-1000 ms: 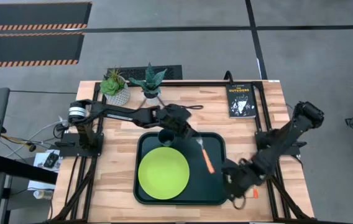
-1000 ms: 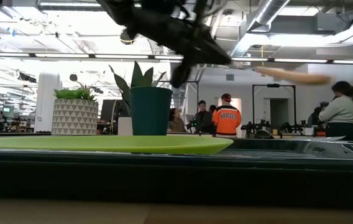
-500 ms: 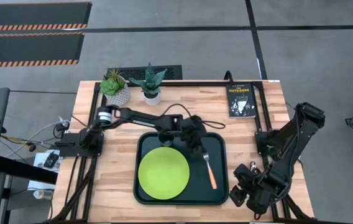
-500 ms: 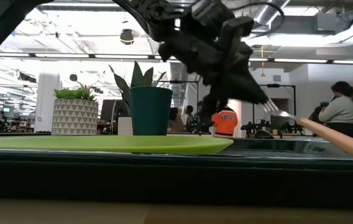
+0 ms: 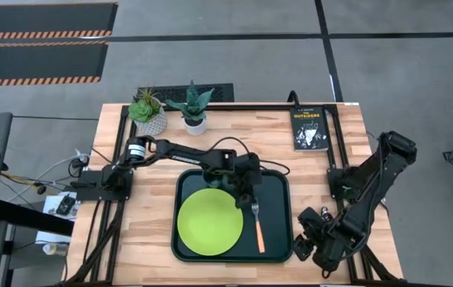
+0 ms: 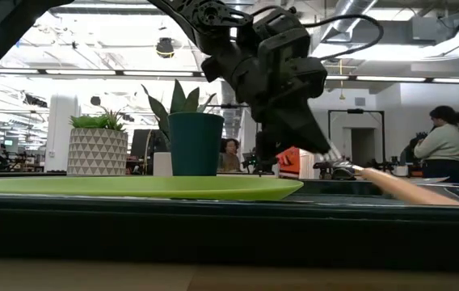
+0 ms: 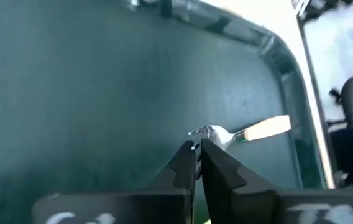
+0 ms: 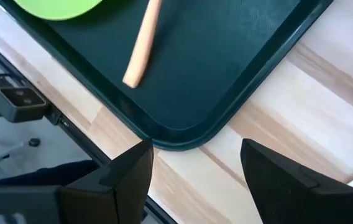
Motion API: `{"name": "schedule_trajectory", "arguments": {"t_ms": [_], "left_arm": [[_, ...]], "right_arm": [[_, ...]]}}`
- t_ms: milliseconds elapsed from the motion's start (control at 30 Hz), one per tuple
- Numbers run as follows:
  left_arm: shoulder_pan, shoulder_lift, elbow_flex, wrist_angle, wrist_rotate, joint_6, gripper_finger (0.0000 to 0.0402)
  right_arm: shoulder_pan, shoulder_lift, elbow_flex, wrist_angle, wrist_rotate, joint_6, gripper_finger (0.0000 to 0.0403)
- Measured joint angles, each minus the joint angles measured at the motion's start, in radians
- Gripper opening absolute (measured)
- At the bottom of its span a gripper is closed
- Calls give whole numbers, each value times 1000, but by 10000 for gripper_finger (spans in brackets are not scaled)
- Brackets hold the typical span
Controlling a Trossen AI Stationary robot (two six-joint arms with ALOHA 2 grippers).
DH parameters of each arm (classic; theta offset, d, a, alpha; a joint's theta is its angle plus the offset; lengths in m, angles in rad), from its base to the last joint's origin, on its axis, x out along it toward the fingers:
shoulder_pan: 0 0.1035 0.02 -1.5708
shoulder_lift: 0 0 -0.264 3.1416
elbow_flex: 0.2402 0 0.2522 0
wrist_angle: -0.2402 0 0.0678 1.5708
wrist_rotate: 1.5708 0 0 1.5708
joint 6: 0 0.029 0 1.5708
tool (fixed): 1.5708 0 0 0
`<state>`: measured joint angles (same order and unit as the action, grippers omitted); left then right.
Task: Pick and place plate/cup/fork/spoon on tray
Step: Put the orange fork on the black serving tray to the right of the green plate
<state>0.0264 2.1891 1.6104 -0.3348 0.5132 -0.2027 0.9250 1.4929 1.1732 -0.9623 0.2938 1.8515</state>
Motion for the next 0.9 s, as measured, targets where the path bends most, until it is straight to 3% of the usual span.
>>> {"name": "schedule_trajectory", "arguments": {"t_ms": [233,467,900], "left_arm": [[14,0,17,-46,6,41,1],[20,0,174,-232,-33,201,0],[27,47,186,-233,-5,210,0]], "right_arm": [[-12,0,0,1,1,-1,265],[-12,0,0,-3,0,-1,265],[-21,0,0,-6,28,-4,265]]}}
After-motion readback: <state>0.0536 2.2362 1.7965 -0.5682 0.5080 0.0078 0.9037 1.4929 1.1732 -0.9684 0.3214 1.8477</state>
